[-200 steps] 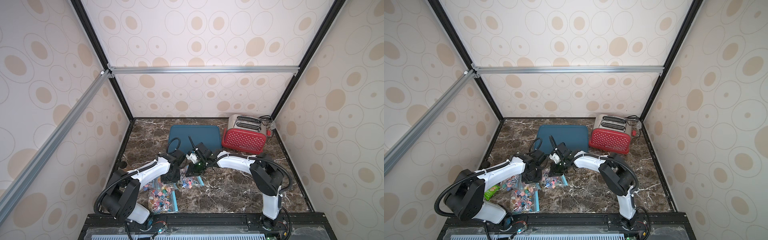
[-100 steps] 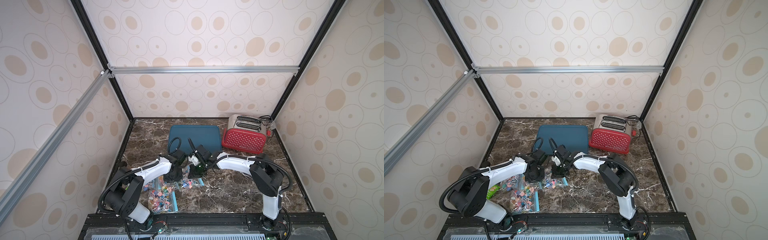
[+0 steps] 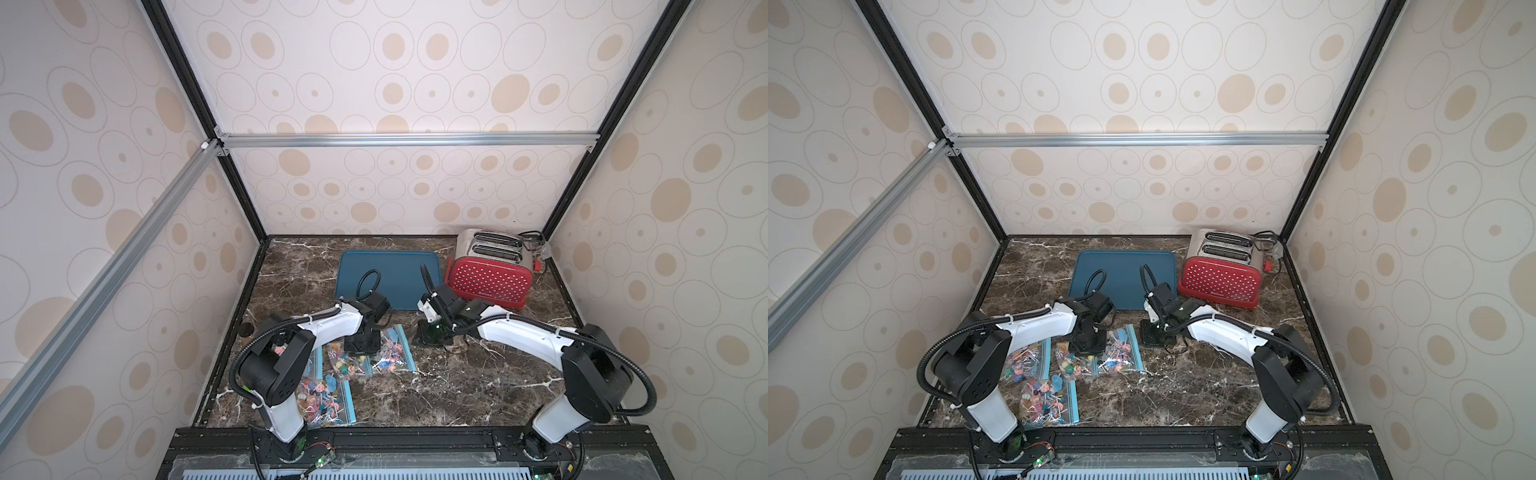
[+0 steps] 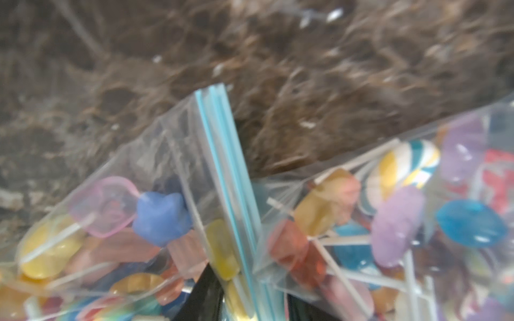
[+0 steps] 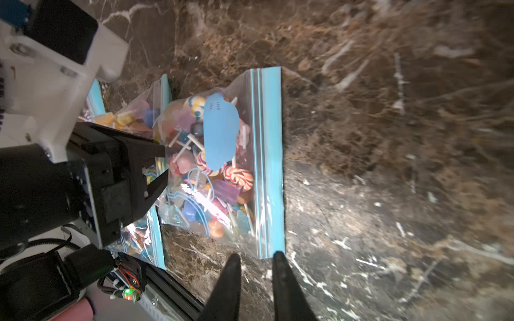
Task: Pour candies out of the ziploc bag
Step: Adjust the ziploc bag at the center of the board.
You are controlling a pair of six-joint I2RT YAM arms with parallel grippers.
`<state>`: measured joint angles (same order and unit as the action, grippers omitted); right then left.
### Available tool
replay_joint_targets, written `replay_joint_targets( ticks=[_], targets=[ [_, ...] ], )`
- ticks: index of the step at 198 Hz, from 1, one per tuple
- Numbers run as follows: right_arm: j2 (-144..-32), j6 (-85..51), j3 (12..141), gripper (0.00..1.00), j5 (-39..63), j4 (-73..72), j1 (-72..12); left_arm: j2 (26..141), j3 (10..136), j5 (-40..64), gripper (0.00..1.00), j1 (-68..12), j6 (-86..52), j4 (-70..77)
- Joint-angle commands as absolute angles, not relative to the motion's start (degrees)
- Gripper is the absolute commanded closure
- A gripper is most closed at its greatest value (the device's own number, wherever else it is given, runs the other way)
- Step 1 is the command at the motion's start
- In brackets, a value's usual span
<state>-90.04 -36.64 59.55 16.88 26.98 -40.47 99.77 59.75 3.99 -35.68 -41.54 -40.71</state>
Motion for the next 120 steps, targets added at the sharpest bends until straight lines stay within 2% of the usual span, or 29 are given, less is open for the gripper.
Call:
replay_joint_targets(
  ticks=[1,34,53,89,105,120],
  targets=[
    [-86.51,-35.63,57.39,0.72,13.57,30.63,-39.00,100.80,63.19,4.98,0.55,-36.54,-39.65,-39.83],
    [-83.52,-35.16,55.22,0.68,13.10,31.57,-36.65,99.92,65.51,5.19,0.40,-36.90,-38.76,-42.52],
    [-82.90,-34.67,54.97,0.65,12.66,32.49,-36.03,98.49,66.04,4.75,0.37,-37.09,-38.90,-44.03],
    [-82.11,-33.97,54.56,0.65,12.48,33.53,-35.04,95.30,67.00,4.95,0.47,-37.40,-39.36,-45.62],
    [-81.34,-33.70,54.23,0.65,12.48,33.90,-34.42,95.08,67.70,5.90,0.58,-37.63,-39.21,-45.63],
    [-80.35,-33.60,53.72,0.65,12.46,34.35,-33.70,95.60,68.44,6.24,0.65,-37.77,-39.18,-45.53]
  ],
)
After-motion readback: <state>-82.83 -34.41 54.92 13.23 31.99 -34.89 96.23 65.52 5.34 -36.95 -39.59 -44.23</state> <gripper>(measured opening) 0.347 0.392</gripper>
